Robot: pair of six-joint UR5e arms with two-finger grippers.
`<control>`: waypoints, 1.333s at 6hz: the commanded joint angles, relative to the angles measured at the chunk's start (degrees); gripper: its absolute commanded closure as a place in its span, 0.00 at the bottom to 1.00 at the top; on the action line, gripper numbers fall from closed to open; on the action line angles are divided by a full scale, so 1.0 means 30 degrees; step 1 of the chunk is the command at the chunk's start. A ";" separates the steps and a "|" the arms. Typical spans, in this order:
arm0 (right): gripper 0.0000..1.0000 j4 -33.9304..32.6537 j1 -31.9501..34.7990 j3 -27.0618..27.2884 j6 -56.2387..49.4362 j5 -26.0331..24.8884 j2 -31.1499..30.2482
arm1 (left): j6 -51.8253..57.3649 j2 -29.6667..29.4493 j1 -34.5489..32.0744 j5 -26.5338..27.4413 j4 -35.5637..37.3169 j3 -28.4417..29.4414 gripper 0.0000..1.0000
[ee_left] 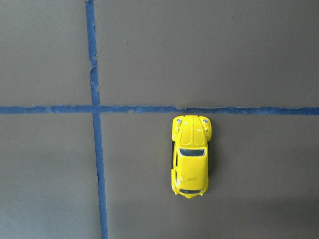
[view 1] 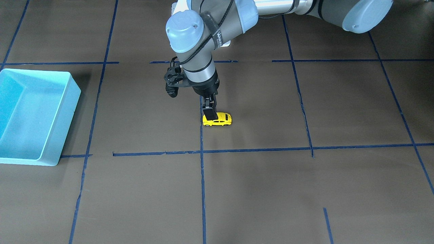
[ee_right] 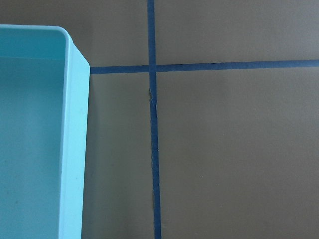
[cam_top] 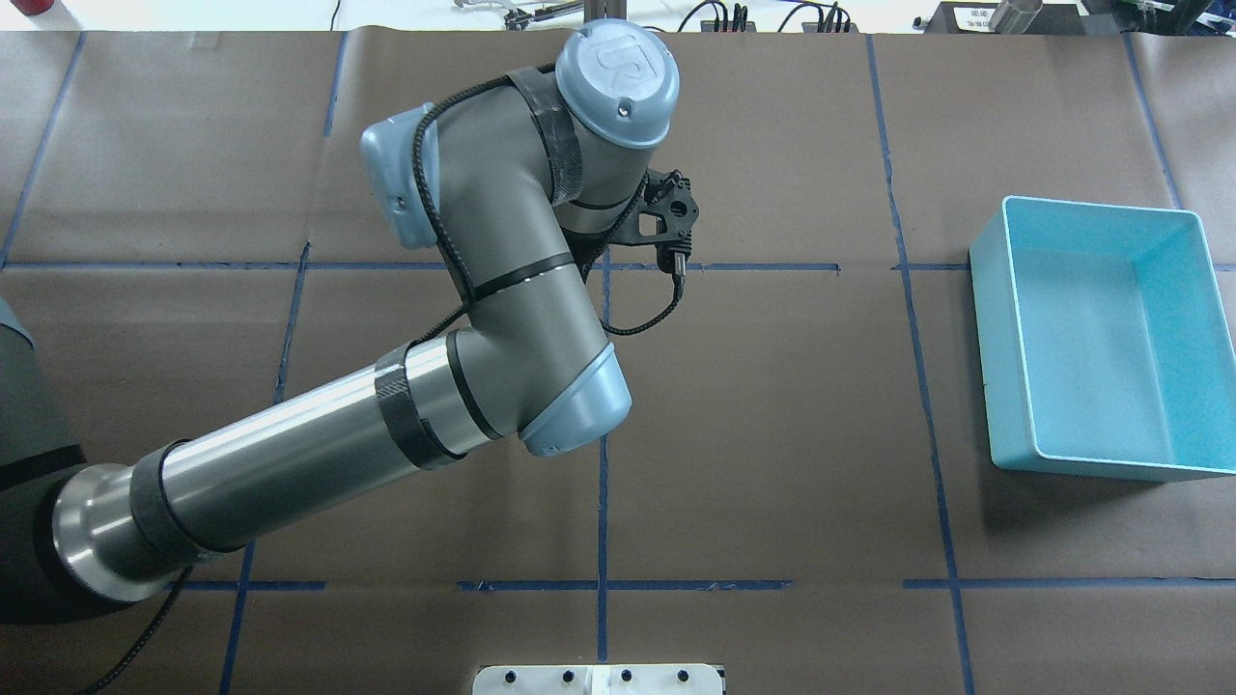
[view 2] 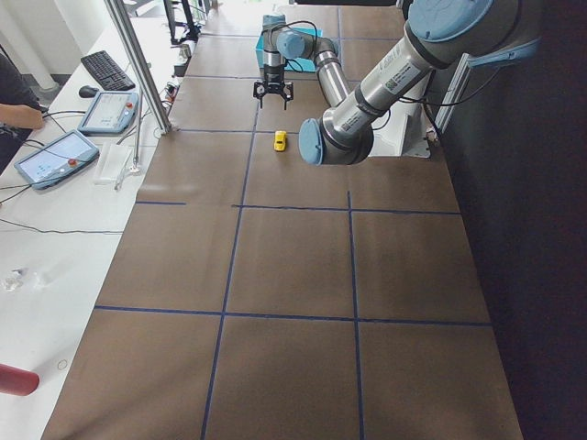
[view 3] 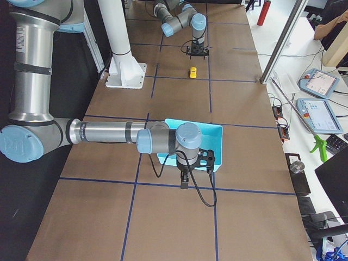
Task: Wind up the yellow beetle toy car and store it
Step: 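Lower the left gripper down onto the car's roof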
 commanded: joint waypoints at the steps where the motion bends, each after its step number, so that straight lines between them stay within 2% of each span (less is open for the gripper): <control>1: 0.00 0.0021 0.0001 -0.0002 0.0000 -0.0029 -0.0001 | -0.0886 -0.0134 0.1000 -0.0129 -0.2228 0.1881 0.00; 2: 0.00 0.0021 0.0001 0.0027 0.0000 0.0000 -0.0001 | -0.1732 0.0011 0.1034 -0.0887 -0.2580 0.1914 0.00; 3: 0.00 0.0021 0.0001 0.0028 0.0000 0.0000 -0.0001 | -0.1741 0.0448 0.1122 -0.0895 -0.3483 0.2059 0.00; 6: 0.00 0.0021 0.0001 0.0028 0.0000 0.0000 -0.0060 | -0.1360 0.0833 0.1269 0.0244 -0.4806 0.2730 0.00; 8: 0.00 0.0021 0.0001 0.0057 0.0000 0.0000 -0.0060 | -0.1476 0.0891 0.1356 0.0102 -0.5249 0.3055 0.00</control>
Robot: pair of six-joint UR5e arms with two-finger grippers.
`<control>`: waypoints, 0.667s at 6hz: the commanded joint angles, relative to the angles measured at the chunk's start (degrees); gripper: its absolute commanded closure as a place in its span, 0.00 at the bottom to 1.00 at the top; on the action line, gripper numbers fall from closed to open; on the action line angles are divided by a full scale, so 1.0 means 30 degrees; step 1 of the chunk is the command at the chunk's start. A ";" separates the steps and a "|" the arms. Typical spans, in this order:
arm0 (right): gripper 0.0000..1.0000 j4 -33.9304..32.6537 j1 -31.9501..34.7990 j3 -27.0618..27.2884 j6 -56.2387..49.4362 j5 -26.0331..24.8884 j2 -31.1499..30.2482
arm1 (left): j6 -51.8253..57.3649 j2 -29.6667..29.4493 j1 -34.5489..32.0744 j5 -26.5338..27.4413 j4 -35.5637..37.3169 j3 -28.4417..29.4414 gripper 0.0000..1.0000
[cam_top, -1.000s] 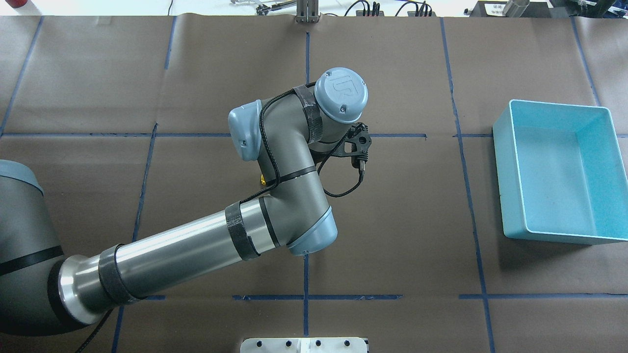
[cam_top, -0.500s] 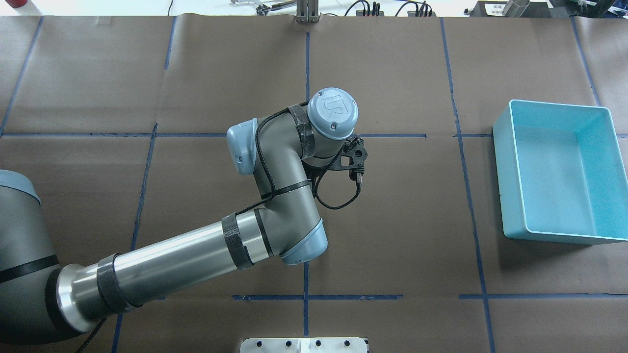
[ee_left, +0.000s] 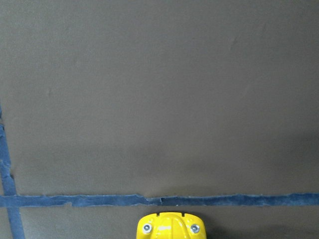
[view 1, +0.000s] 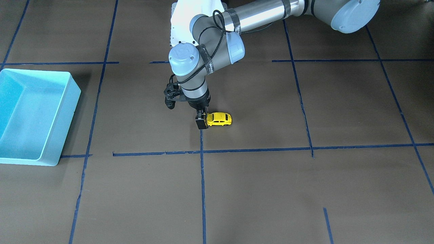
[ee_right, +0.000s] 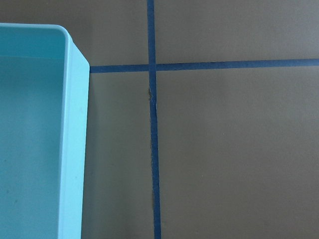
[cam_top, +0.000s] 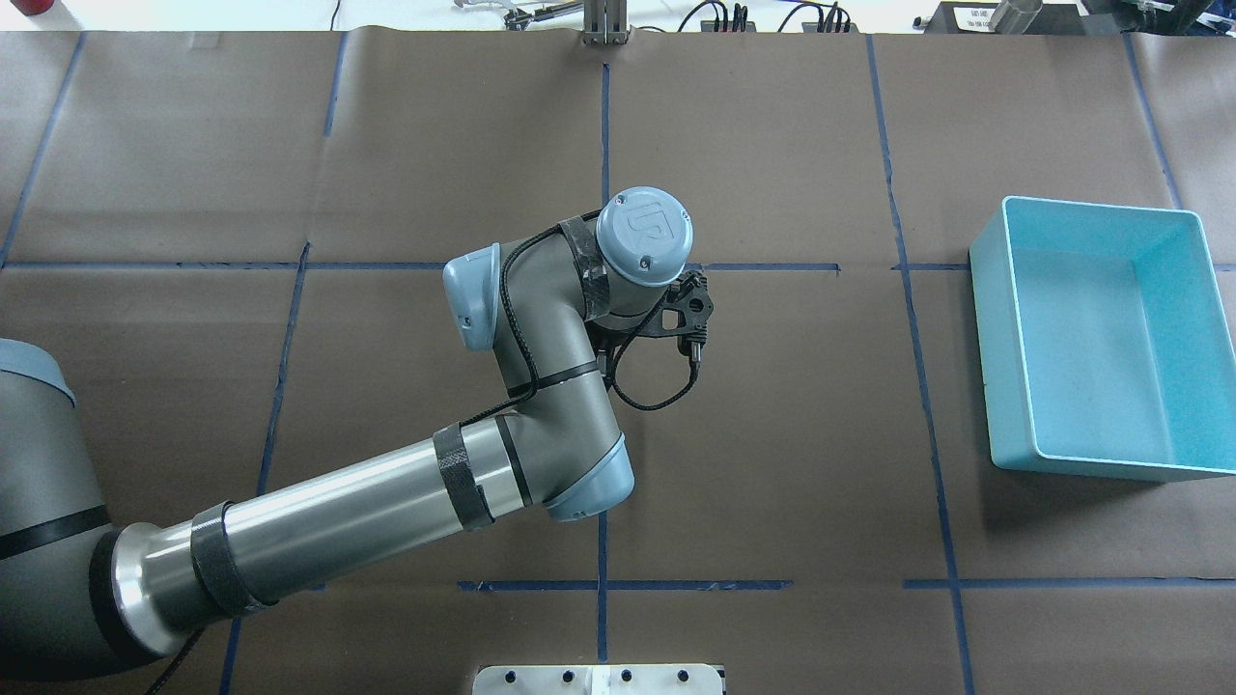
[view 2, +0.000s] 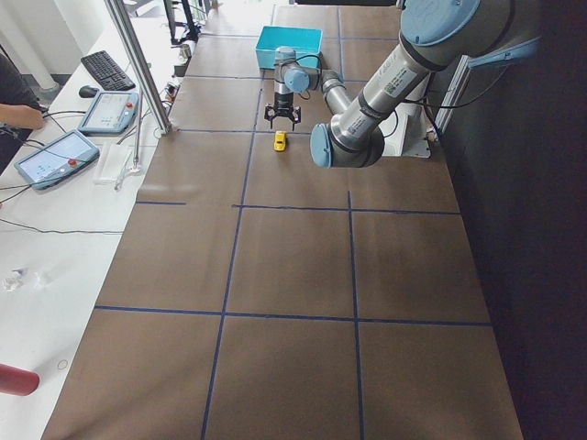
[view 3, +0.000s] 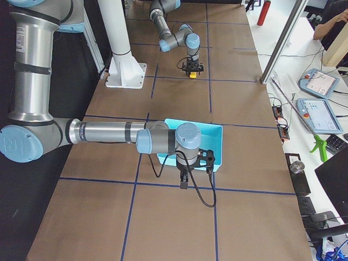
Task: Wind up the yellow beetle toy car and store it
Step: 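Lower the left gripper down onto the car's roof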
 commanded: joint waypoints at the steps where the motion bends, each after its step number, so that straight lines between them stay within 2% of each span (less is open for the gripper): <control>1: 0.00 0.0000 0.0000 0.0104 0.0000 0.0000 -0.0001 | -0.0034 0.0144 0.0235 -0.0068 -0.0211 0.0188 0.00; 2: 0.00 0.0000 0.0000 0.0105 0.0000 0.0000 -0.0001 | -0.0034 0.0174 0.0295 -0.0097 -0.0386 0.0188 0.09; 4: 0.00 0.0000 0.0000 0.0105 0.0000 0.0000 -0.0001 | 0.0053 0.0145 0.0266 -0.0272 -0.0387 0.0101 0.69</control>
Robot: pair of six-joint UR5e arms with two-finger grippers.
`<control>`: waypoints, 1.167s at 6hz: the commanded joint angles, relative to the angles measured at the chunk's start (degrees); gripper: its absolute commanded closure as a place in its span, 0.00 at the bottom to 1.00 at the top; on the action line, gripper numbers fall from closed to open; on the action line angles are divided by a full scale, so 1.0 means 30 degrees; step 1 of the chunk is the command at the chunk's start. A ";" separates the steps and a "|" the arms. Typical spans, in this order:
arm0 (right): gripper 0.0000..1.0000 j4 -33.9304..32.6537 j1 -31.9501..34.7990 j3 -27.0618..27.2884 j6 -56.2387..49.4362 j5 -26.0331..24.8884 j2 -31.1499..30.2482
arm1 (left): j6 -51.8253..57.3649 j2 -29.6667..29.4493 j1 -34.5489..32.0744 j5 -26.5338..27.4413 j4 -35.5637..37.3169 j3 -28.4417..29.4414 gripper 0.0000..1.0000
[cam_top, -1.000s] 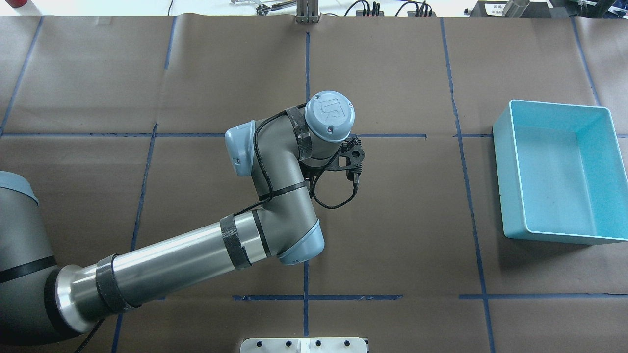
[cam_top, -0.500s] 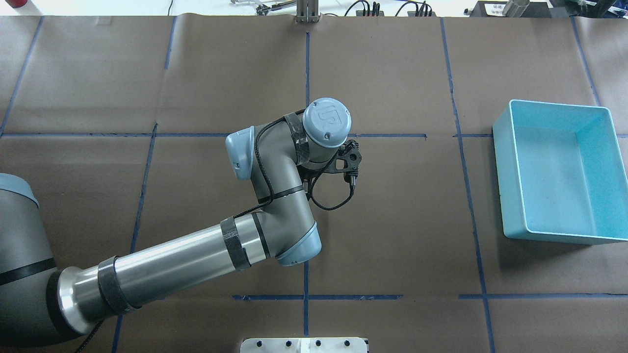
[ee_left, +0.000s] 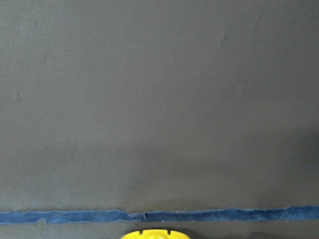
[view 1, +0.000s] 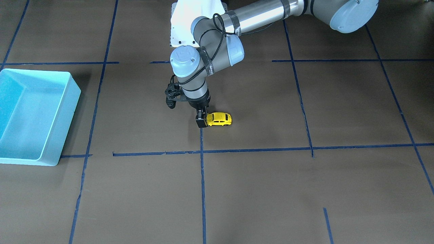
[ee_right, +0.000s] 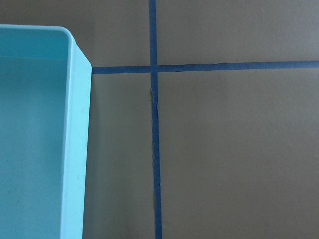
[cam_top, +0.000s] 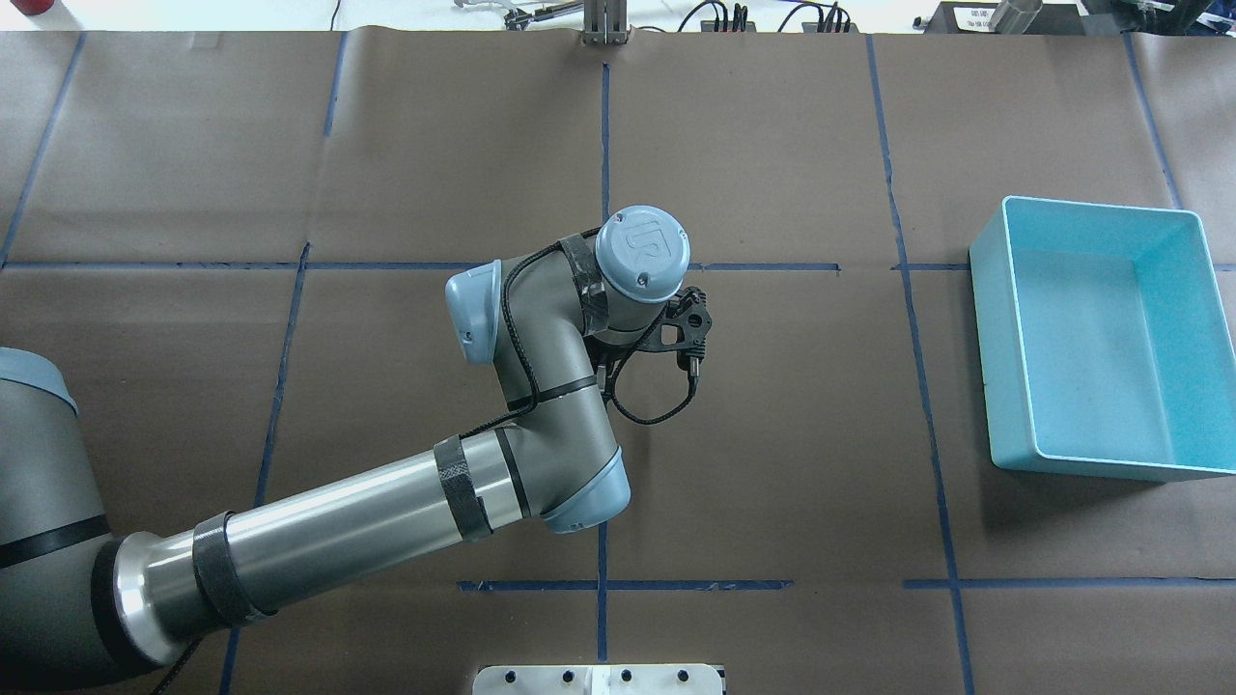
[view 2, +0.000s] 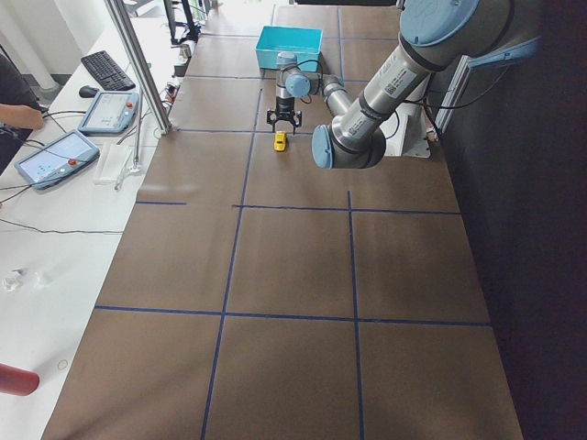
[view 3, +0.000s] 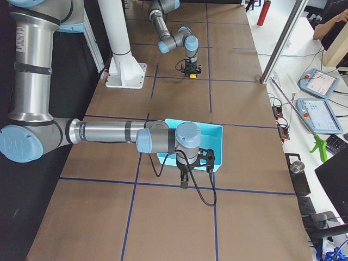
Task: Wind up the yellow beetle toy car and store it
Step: 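Lower the left gripper down onto the car's roof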
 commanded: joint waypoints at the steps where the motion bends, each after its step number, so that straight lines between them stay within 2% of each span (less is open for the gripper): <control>1: 0.00 0.0000 0.0000 0.0031 0.0000 0.0000 -0.0029 | 0.0237 -0.0015 -0.0111 -0.0071 -0.0014 -0.0103 0.90; 2: 0.00 0.0000 0.0000 0.0031 0.0000 0.0000 -0.0029 | 0.0297 -0.0015 -0.0344 -0.0245 0.0015 -0.0161 0.96; 4: 0.00 -0.0030 0.0000 0.0118 0.0000 0.0000 -0.0088 | 0.0269 -0.0044 -0.0899 -0.0974 0.0015 -0.0890 0.96; 5: 0.00 -0.0030 0.0029 0.0148 0.0000 0.0000 -0.0117 | 0.0065 -0.0073 -0.1570 -0.2661 -0.0304 -0.0952 0.96; 6: 0.00 -0.0030 0.0030 0.0148 0.0000 0.0000 -0.0146 | -0.1416 -0.0073 -0.1867 -0.3838 -0.1641 -0.1011 0.97; 7: 0.00 -0.0030 0.0001 0.0148 0.0000 0.0000 -0.0147 | -0.3113 -0.0015 -0.1899 -0.3850 -0.3656 -0.0867 0.97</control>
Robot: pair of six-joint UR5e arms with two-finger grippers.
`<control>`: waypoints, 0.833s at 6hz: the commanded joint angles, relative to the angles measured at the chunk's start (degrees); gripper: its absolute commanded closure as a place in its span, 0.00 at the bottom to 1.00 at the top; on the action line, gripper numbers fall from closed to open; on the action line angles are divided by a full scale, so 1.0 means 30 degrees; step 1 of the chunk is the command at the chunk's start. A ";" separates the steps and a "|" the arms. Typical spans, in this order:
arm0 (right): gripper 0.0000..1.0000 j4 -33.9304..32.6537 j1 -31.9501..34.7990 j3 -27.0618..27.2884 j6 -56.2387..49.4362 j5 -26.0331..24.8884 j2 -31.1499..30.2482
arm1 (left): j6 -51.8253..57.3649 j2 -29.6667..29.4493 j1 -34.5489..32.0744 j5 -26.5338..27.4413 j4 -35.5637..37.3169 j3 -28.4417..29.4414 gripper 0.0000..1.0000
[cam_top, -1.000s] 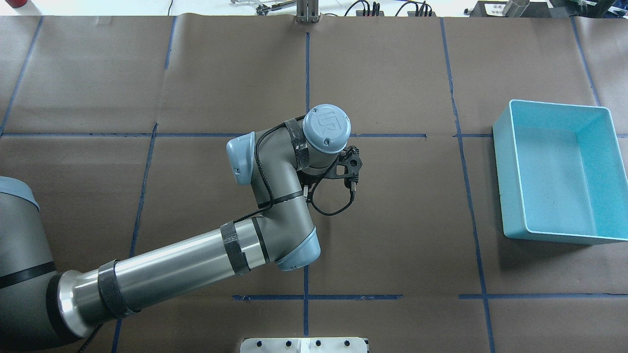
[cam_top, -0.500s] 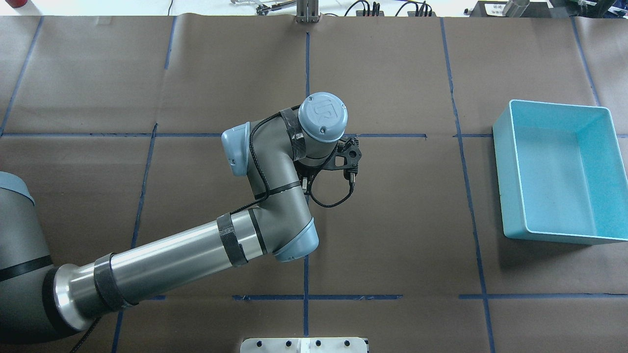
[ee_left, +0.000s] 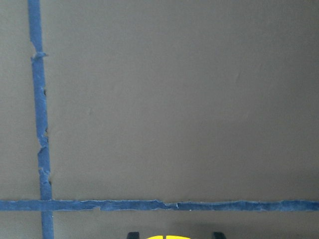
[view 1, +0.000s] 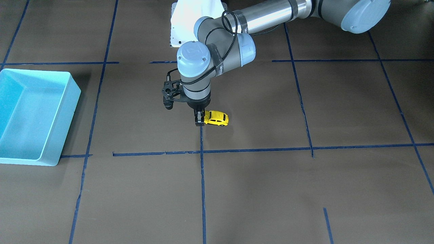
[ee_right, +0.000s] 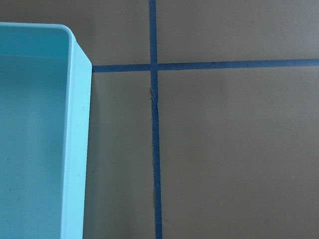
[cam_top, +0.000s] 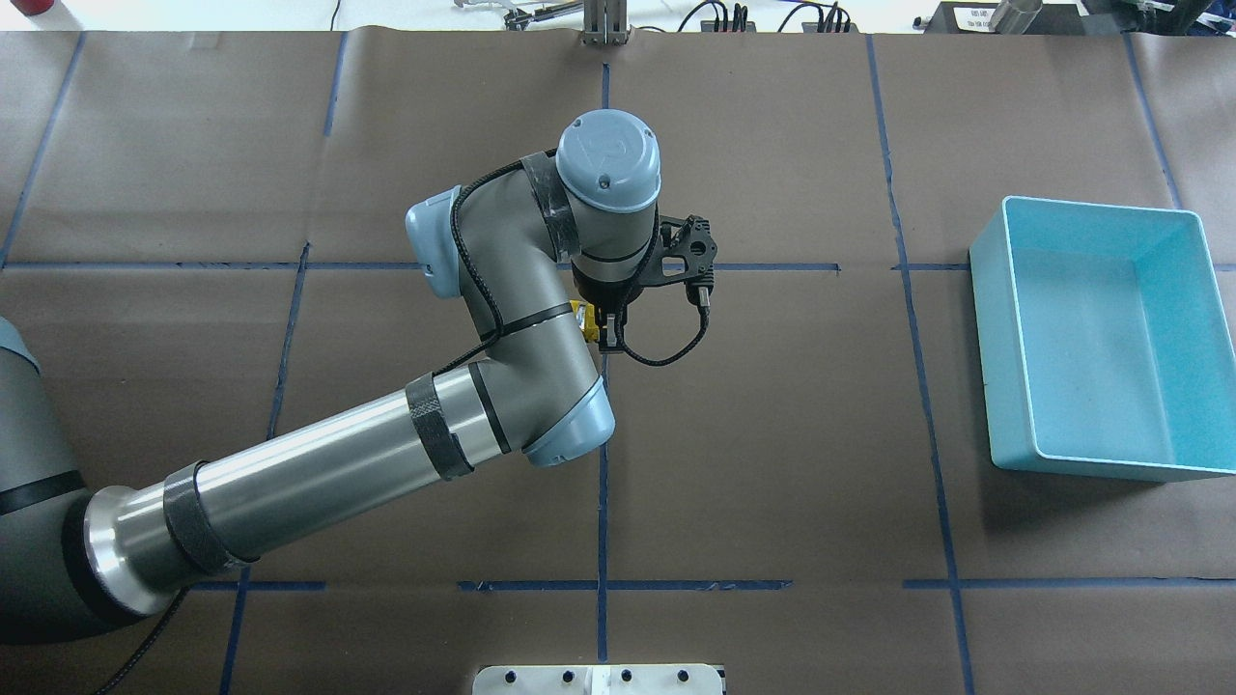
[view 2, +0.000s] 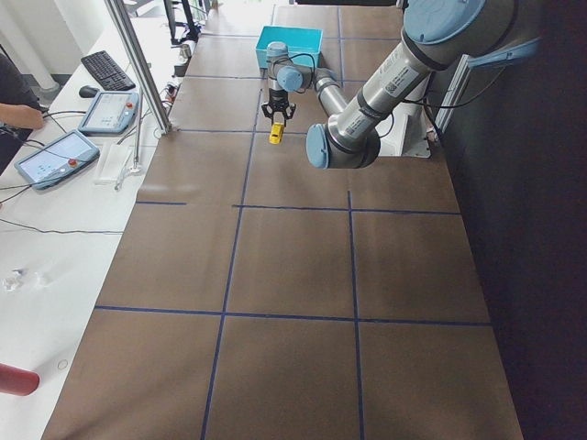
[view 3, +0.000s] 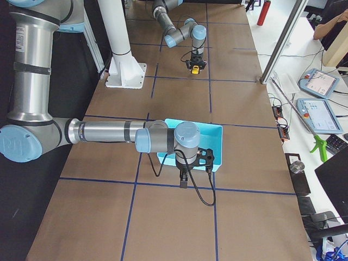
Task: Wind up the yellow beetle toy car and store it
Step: 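Press the car down against the table with the left gripper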
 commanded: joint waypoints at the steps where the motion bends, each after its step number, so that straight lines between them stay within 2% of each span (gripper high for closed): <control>1: 0.00 0.0000 -0.0018 0.0003 0.0000 0.0000 0.0016 | -0.1716 0.0038 -0.0192 -0.0380 -0.2869 0.0039 0.98; 5: 0.00 0.0000 -0.0018 -0.0026 0.0000 -0.0029 0.0017 | -0.1865 0.0624 0.0012 -0.0351 -0.5538 0.1382 1.00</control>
